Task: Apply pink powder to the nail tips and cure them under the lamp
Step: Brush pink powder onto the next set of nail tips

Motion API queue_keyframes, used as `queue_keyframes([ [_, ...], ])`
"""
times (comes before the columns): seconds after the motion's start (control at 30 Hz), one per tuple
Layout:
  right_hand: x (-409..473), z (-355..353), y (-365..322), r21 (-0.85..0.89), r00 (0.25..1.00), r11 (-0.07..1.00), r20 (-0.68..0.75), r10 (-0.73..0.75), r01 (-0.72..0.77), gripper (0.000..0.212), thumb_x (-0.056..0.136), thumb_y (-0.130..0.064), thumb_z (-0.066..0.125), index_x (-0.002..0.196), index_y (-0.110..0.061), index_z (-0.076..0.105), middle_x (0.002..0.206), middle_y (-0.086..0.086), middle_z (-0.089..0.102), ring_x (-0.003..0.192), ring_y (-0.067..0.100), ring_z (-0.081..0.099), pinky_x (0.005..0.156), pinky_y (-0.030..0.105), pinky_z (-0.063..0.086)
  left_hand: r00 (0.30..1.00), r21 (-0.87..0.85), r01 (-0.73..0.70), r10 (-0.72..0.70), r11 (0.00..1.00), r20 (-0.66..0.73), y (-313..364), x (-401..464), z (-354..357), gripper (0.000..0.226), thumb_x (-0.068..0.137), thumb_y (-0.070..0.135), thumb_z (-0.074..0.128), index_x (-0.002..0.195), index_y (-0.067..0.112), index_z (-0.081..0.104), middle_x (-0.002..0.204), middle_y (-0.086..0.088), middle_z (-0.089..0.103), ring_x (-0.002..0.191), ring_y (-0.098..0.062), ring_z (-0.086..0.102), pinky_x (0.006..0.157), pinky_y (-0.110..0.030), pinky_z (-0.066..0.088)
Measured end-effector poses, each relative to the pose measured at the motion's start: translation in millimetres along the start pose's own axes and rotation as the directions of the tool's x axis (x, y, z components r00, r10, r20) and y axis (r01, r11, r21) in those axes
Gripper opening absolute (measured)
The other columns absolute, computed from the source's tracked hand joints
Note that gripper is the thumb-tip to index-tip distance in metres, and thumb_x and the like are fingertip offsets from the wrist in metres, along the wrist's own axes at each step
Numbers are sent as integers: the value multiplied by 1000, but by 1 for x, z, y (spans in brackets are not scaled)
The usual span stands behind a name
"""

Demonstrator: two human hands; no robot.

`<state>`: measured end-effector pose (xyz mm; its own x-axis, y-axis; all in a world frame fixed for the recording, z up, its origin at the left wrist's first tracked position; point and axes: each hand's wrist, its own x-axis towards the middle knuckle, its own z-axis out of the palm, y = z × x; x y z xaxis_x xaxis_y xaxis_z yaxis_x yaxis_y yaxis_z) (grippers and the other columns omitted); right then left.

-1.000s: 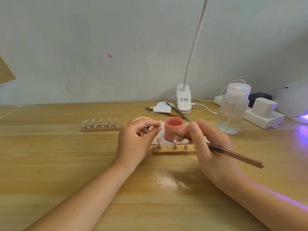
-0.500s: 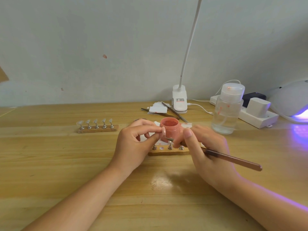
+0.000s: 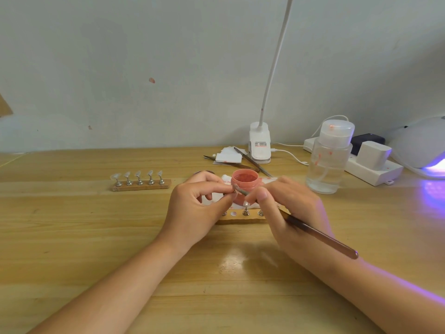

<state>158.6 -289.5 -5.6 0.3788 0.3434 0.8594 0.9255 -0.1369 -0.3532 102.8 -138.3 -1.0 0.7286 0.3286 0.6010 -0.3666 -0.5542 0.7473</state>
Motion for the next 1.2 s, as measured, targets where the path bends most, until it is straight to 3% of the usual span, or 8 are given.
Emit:
queue_keyframes([
  [0.17,0,-3,1,22,999,999,-40,-22,23,44,96,-29,37,69,-12,67,69,-23,55,67,-1,51,62,27,42,1000,-7,4,-4,1000,4,1,0,0,31,69,2,75,73,32,68,71,11,59,63,-4,45,53,-12,30],
  [0.37,-1,-3,3,16,1000,1000,-15,-24,24,40,93,-24,40,68,-12,68,64,-11,60,61,8,55,59,35,43,1000,-9,17,-17,1000,11,1,0,0,32,69,3,75,70,34,68,70,12,59,62,-3,43,53,-12,31],
  [0.5,0,-2,2,-8,999,1000,-27,-26,26,42,96,-29,37,72,-14,69,67,-15,62,68,2,56,69,26,41,1000,-8,17,-17,1000,13,0,1,-1,31,69,2,75,69,33,68,72,11,60,61,-1,43,53,-12,31],
  [0.77,-3,-7,-1,195,988,971,-39,150,-140,47,94,-29,35,65,-9,66,62,-7,64,65,9,62,66,48,48,1000,-61,-17,17,998,1,0,1,-1,5,66,28,70,65,31,66,73,12,58,58,2,44,52,-12,31],
  [0.87,-2,-6,-5,251,977,948,-31,212,-198,44,94,-30,33,68,-15,66,70,-12,65,71,10,63,70,50,47,1000,-61,-16,15,998,-28,-3,2,-2,14,68,24,72,63,32,62,76,11,57,54,-10,39,51,-17,30],
  [0.93,-2,-5,-7,240,974,947,-21,225,-213,43,93,-31,33,71,-15,67,73,-14,66,74,8,63,73,49,47,999,-46,-7,5,999,-33,-5,3,-2,26,70,10,74,63,31,62,77,10,57,59,-21,43,52,-20,30],
  [1.07,-2,-2,-8,169,981,967,1,193,-191,41,93,-30,35,74,-12,67,75,-8,67,78,8,62,73,43,47,1000,-64,-2,0,998,-23,-5,3,-2,32,70,2,74,62,30,61,74,7,58,69,-5,51,52,-23,31],
  [1.2,-4,-2,-8,181,983,967,67,169,-179,45,93,-29,35,68,-8,66,69,-7,65,72,6,60,71,26,45,1000,-67,1,-3,998,-24,-5,2,-2,34,70,0,73,62,30,60,74,6,58,69,-9,51,53,-27,31],
])
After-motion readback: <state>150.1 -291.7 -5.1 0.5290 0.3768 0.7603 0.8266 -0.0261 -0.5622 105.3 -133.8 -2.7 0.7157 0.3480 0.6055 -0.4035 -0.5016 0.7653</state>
